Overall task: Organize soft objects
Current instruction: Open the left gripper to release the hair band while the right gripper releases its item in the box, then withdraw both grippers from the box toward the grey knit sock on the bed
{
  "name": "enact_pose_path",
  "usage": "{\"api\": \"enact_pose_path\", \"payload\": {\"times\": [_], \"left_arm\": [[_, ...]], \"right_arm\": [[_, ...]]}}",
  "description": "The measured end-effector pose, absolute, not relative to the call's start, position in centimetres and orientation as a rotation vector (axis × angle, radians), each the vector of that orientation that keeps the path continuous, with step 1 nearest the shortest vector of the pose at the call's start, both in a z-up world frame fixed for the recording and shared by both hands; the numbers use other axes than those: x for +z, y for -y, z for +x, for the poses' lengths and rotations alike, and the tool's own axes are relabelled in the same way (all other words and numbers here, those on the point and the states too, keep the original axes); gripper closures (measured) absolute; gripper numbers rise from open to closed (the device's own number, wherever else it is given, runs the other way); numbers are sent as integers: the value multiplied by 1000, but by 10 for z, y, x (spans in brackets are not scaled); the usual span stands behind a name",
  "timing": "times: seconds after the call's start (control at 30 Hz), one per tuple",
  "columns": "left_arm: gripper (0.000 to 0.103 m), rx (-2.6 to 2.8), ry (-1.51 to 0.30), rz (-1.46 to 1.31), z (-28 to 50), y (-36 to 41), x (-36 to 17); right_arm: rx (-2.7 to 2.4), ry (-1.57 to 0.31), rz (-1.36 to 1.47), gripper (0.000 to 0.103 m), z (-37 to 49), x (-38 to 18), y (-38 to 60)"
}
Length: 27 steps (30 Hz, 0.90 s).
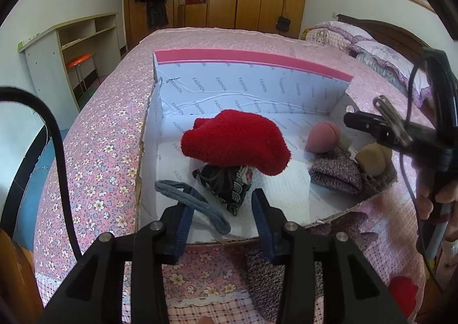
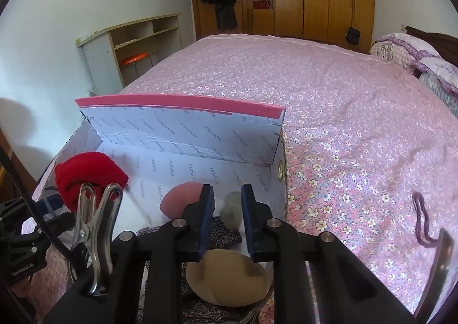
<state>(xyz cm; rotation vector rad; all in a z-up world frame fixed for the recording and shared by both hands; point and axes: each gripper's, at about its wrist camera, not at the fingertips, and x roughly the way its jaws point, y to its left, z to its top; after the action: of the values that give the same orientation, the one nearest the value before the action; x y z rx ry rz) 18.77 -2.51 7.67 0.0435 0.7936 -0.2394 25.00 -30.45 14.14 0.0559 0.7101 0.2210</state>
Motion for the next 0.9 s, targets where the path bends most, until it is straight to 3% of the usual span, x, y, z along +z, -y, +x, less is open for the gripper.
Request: {"api": "enact_pose_path", "payload": {"times": [0.2, 0.43, 0.9], "left_arm": [[57, -245, -799, 23, 183, 19, 80], [48, -257, -774, 25, 168, 16, 89], [40, -273, -756, 7, 150, 7, 98]], "right_arm": [[216, -688, 61, 70, 244, 149, 305], [232, -664, 72, 62, 228, 157, 306], [230, -635, 100, 59, 195, 170, 313]]}}
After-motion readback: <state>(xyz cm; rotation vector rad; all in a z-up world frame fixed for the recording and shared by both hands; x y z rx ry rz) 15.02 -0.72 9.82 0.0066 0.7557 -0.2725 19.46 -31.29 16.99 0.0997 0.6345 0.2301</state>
